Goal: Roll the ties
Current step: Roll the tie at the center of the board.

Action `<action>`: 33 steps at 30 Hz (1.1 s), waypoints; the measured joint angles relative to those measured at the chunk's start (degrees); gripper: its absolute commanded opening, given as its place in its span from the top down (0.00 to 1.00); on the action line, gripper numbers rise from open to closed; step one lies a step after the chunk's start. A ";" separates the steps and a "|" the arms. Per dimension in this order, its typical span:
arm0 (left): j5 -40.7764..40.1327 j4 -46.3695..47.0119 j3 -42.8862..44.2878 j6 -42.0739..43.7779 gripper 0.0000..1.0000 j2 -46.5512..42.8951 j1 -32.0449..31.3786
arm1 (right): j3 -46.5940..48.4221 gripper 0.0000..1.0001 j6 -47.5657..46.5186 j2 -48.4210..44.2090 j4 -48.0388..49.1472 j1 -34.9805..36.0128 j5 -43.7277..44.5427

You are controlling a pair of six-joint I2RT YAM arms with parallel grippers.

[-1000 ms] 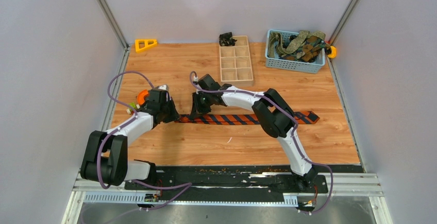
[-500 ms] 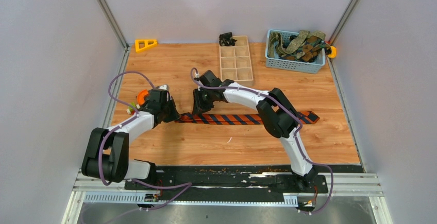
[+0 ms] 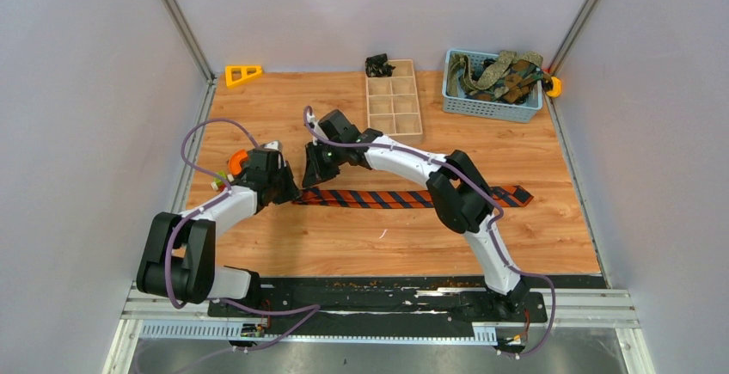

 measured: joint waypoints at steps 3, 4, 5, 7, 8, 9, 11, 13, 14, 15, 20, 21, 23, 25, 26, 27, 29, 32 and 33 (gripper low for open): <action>0.15 0.07 -0.02 0.02 1.00 0.00 0.00 | 1.29 0.99 0.00 2.01 1.01 0.24 -0.57; 0.15 0.07 -0.02 0.02 1.00 0.00 0.00 | 1.29 1.00 0.00 2.69 1.16 0.24 -0.66; 0.15 0.07 -0.02 0.02 1.00 0.00 0.00 | 1.29 1.00 -0.02 3.28 1.11 0.24 -0.66; 0.17 0.07 -0.02 0.04 1.00 -0.02 0.00 | 1.27 1.00 -0.02 4.48 1.09 0.22 -0.61; 0.17 0.07 -0.02 0.04 1.00 -0.02 0.00 | 1.14 1.00 -0.02 5.01 1.11 0.22 -0.48; 0.20 0.07 -0.02 0.04 1.00 -0.02 0.00 | 0.92 1.00 -0.04 5.33 1.11 0.22 -0.39; 0.22 0.07 -0.07 0.07 1.00 -0.11 0.00 | 0.02 1.00 -0.07 5.68 1.14 0.22 -0.13; 0.37 0.07 -0.09 0.09 1.00 -0.22 0.00 | -1.14 1.00 -0.15 5.68 1.16 0.22 0.24; 0.42 0.07 -0.09 0.11 1.00 -0.28 0.00 | -1.64 1.00 -0.24 5.68 1.25 0.22 0.35; 0.55 0.07 -0.11 0.13 1.00 -0.35 0.00 | -2.14 1.00 -0.26 5.68 1.38 0.22 0.39; 0.63 -0.22 -0.11 0.55 0.73 -1.49 0.00 | -4.81 1.00 -0.17 5.38 3.56 0.22 -0.79; 0.63 -0.37 -0.11 0.76 0.66 -1.90 0.00 | -5.38 1.00 -0.15 5.16 4.28 0.22 -0.90; 0.63 -0.94 -0.11 1.14 0.60 -2.86 0.00 | -6.32 1.00 -0.02 4.79 5.33 0.22 -1.03; 0.55 -1.73 -0.09 1.36 0.60 -4.22 0.00 | -6.75 1.00 0.00 4.63 6.01 0.22 -1.29; 0.50 -2.03 -0.07 1.36 0.61 -4.83 0.00 | -6.86 1.00 0.02 4.59 6.14 0.22 -1.38; 0.35 -2.32 -0.07 1.38 0.63 -5.35 0.00 | -7.04 1.00 0.00 4.52 6.38 0.22 -1.44; 0.13 -2.67 -0.04 1.46 0.65 -5.92 0.00 | -7.34 1.00 0.00 4.26 6.51 0.22 -1.55; 0.11 -2.84 -0.02 1.60 0.69 -6.01 0.00 | -7.72 1.00 0.00 3.80 6.10 0.22 -1.81; 0.13 -2.84 -0.02 1.62 0.70 -6.01 0.00 | -7.72 1.00 0.02 3.72 6.01 0.22 -2.08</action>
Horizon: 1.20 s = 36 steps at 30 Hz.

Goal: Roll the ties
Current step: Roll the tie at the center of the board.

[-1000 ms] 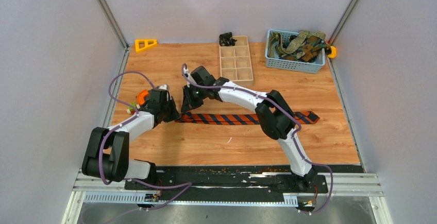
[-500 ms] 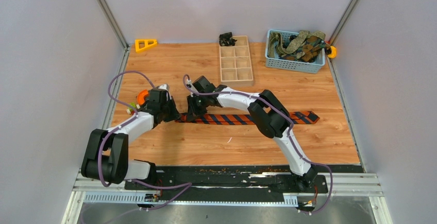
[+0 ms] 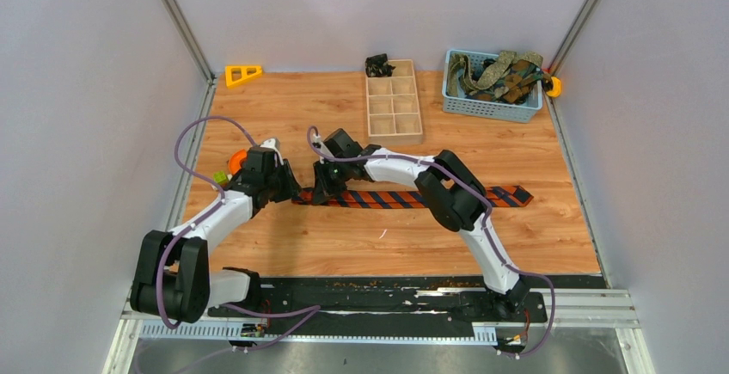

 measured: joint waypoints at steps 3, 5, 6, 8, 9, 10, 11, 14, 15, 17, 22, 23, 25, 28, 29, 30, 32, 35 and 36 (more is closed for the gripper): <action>0.11 0.24 0.00 0.11 0.71 0.39 0.00 | 0.00 1.00 0.42 -0.44 0.02 -0.02 -1.25; 0.35 0.66 -0.02 0.17 0.72 1.14 0.00 | 0.00 1.00 0.83 -0.96 0.07 -0.07 -2.01; 0.48 0.92 -0.07 0.17 0.73 1.57 0.00 | 0.02 1.00 1.05 -1.27 0.09 -0.11 -2.40; 0.68 1.38 -0.22 0.37 0.74 2.23 0.00 | 0.46 1.00 1.53 -1.81 0.04 -0.35 -2.95; 0.72 1.55 -0.31 0.48 0.74 2.38 0.00 | 0.90 1.00 1.73 -1.84 0.13 -0.44 -3.21; 0.87 1.62 -0.42 0.61 0.75 2.49 0.00 | 1.49 1.00 1.92 -1.84 0.24 -0.55 -3.39; 0.96 1.68 -0.46 0.74 0.75 2.58 0.00 | 1.92 1.00 1.99 -1.84 0.26 -0.68 -3.54; 1.11 1.95 -0.66 1.07 0.76 2.62 0.00 | 3.48 1.00 2.25 -1.81 0.22 -1.33 -3.74; 1.11 1.99 -0.76 1.16 0.76 2.62 0.00 | 4.02 1.00 2.32 -1.79 0.17 -1.57 -3.72; 1.16 2.01 -0.85 1.20 0.76 2.62 0.00 | 5.20 1.00 2.34 -1.64 0.07 -1.88 -3.69; 1.36 2.34 -1.07 1.42 0.77 2.62 0.00 | 6.84 1.00 2.29 -0.31 0.28 -2.38 -3.48; 1.40 2.38 -1.07 1.49 0.77 2.62 0.00 | 6.84 1.00 2.29 0.28 0.28 -2.40 -3.32; 1.49 2.43 -1.07 1.62 0.77 2.62 0.00 | 6.75 1.00 2.29 1.40 0.26 -2.38 -3.23; 1.53 2.45 -1.07 1.66 0.77 2.62 0.00 | 5.70 1.00 2.29 2.62 0.24 -2.38 -3.19; 1.53 2.45 -1.07 1.66 0.77 2.62 0.00 | 5.20 1.00 2.29 2.80 0.13 -2.38 -3.17; 1.55 2.47 -1.07 1.66 0.77 2.62 0.00 | 4.72 1.00 2.29 2.91 0.13 -2.38 -3.15; 1.57 2.47 -1.07 1.64 0.77 2.62 0.00 | 4.11 1.00 2.29 2.91 0.39 -2.38 -3.19; 1.60 2.43 -1.07 1.64 0.67 2.62 0.00 | 3.87 1.00 2.27 2.91 0.85 -2.38 -3.19; 1.64 2.36 -1.07 1.60 0.62 2.60 0.00 | 3.74 1.00 2.27 2.91 1.07 -2.38 -3.23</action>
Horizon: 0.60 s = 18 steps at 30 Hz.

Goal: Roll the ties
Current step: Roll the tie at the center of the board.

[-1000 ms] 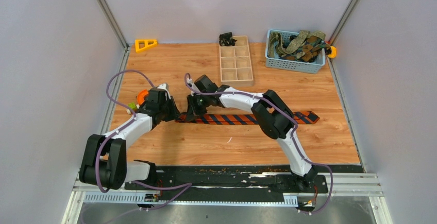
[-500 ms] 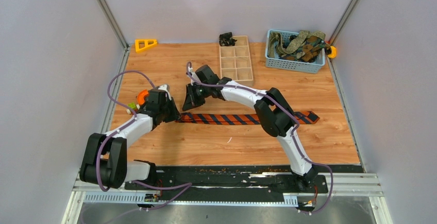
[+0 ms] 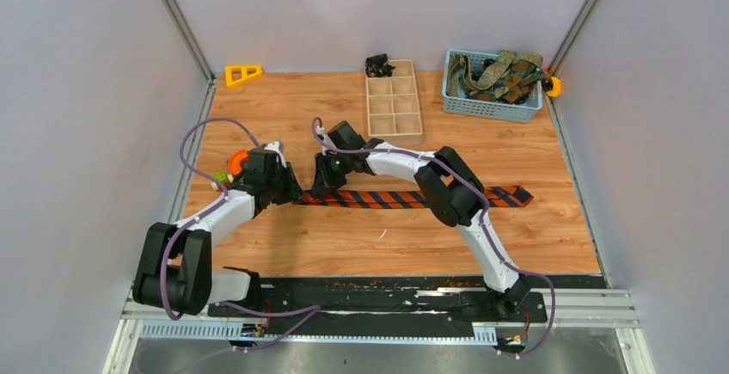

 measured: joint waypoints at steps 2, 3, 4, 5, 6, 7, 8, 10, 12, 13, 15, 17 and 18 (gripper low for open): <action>-0.04 -0.35 0.02 0.02 0.51 -0.20 0.00 | -0.17 1.00 0.00 0.00 0.35 0.00 0.00; -0.20 -0.90 0.02 0.04 0.48 -0.66 0.00 | -0.44 1.00 0.00 0.00 0.72 0.00 -0.02; -0.42 -1.42 0.02 0.09 0.45 -1.25 -0.04 | -0.70 1.00 0.00 0.00 1.16 0.00 -0.11; -0.94 -2.19 0.11 0.04 0.43 -1.99 -0.04 | -0.87 1.00 0.00 0.00 1.46 0.00 -0.26; -1.62 -3.04 0.17 0.04 0.43 -2.78 -0.04 | -0.96 1.00 0.02 0.00 1.68 0.00 -0.39; -2.34 -3.96 0.35 0.07 0.42 -3.45 -0.04 | -1.18 1.00 0.00 0.00 2.01 -0.02 -0.55; -3.04 -4.81 0.55 0.04 0.42 -4.07 -0.04 | -1.42 1.00 0.02 -0.02 2.45 -0.07 -0.68; -4.33 -5.92 0.92 0.04 0.42 -4.72 -0.02 | -1.95 1.00 0.04 -0.11 3.23 -0.15 -1.01; -5.01 -6.51 1.03 0.04 0.43 -4.81 -0.02 | -2.23 1.00 0.04 -0.15 3.74 -0.24 -1.22; -5.09 -6.82 1.03 0.02 0.43 -4.81 0.02 | -2.43 1.00 0.04 -0.22 4.02 -0.26 -1.31; -5.01 -7.15 1.03 0.02 0.45 -4.76 0.35 | -2.78 1.00 0.04 -0.33 4.52 -0.26 -1.40; -4.15 -6.86 0.98 -0.02 0.46 -4.55 1.20 | -3.19 1.00 0.04 -0.44 5.01 -0.26 -1.44; -3.41 -6.38 0.83 -0.02 0.47 -4.33 1.77 | -3.39 1.00 0.04 -0.52 5.27 -0.26 -1.46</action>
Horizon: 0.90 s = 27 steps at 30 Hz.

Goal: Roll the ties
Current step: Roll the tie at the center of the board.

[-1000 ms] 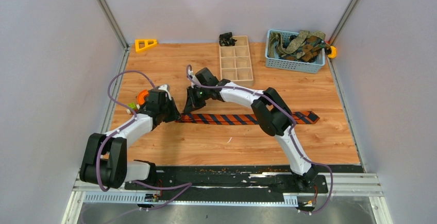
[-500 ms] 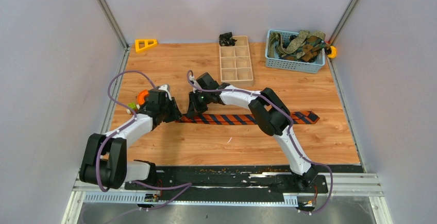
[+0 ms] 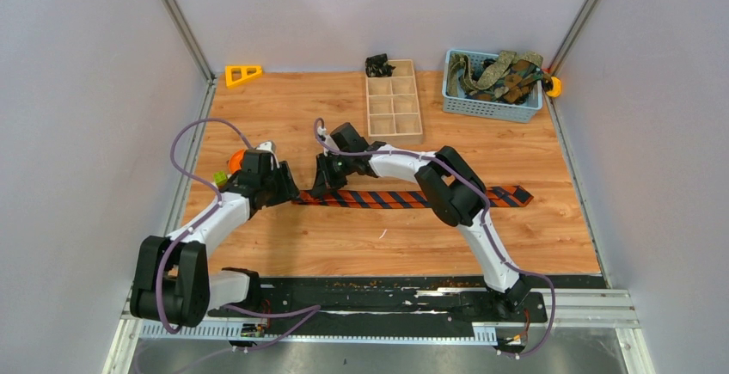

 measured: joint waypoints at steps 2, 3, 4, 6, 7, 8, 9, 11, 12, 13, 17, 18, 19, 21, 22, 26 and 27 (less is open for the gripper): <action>1.86 1.60 -0.70 -0.13 0.48 0.72 1.20 | -0.46 1.00 0.00 -0.17 0.57 0.00 0.04; 2.82 2.51 -1.22 -0.22 0.48 1.14 1.84 | -0.61 1.00 0.00 -0.22 0.81 0.00 0.04; 3.78 3.34 -1.79 -0.46 0.48 1.53 2.38 | -0.81 1.00 0.00 -0.26 1.03 0.00 0.02; 5.44 4.79 -3.02 -0.70 0.48 2.10 3.23 | -1.20 1.00 0.00 -0.35 1.60 -0.02 -0.04; 5.99 5.33 -3.45 -0.81 0.48 2.29 3.48 | -1.25 1.00 0.00 -0.39 1.73 -0.02 -0.04; 6.80 5.92 -3.91 -0.90 0.48 2.54 3.78 | -1.31 1.00 -0.02 -0.42 1.81 -0.02 -0.04; 7.56 6.56 -4.33 -1.03 0.48 2.75 4.11 | -1.38 1.00 -0.02 -0.44 1.88 -0.02 -0.04; 9.31 8.37 -5.01 -1.31 0.49 3.06 5.11 | -1.53 1.00 0.00 -0.46 2.05 -0.02 -0.07; 10.23 9.53 -5.35 -1.55 0.49 3.32 5.75 | -1.57 1.00 0.00 -0.46 2.12 -0.02 -0.07; 11.30 10.71 -5.73 -1.90 0.49 3.69 6.38 | -1.57 1.00 0.00 -0.46 2.12 -0.02 -0.07; 15.23 15.74 -7.17 -3.10 0.50 5.05 8.28 | -1.57 1.00 -0.02 -0.46 2.14 -0.04 -0.09; 16.04 16.85 -7.54 -3.45 0.50 5.31 8.55 | -1.57 1.00 -0.02 -0.46 2.12 -0.07 -0.09; 17.03 18.01 -7.91 -3.65 0.50 5.57 9.05 | -1.57 1.00 0.00 -0.46 2.14 -0.07 -0.09; 18.67 19.63 -8.57 -4.35 0.51 6.01 10.10 | -1.57 1.00 0.00 -0.46 2.12 -0.07 -0.09; 19.45 20.26 -8.87 -4.66 0.51 6.14 10.62 | -1.57 1.00 0.00 -0.46 2.14 -0.07 -0.09; 21.35 22.45 -10.05 -5.60 0.52 6.25 11.52 | -1.57 1.00 0.00 -0.46 2.14 -0.07 -0.09; 21.81 23.17 -10.51 -5.86 0.52 6.25 11.74 | -1.57 1.00 -0.02 -0.46 2.12 -0.07 -0.09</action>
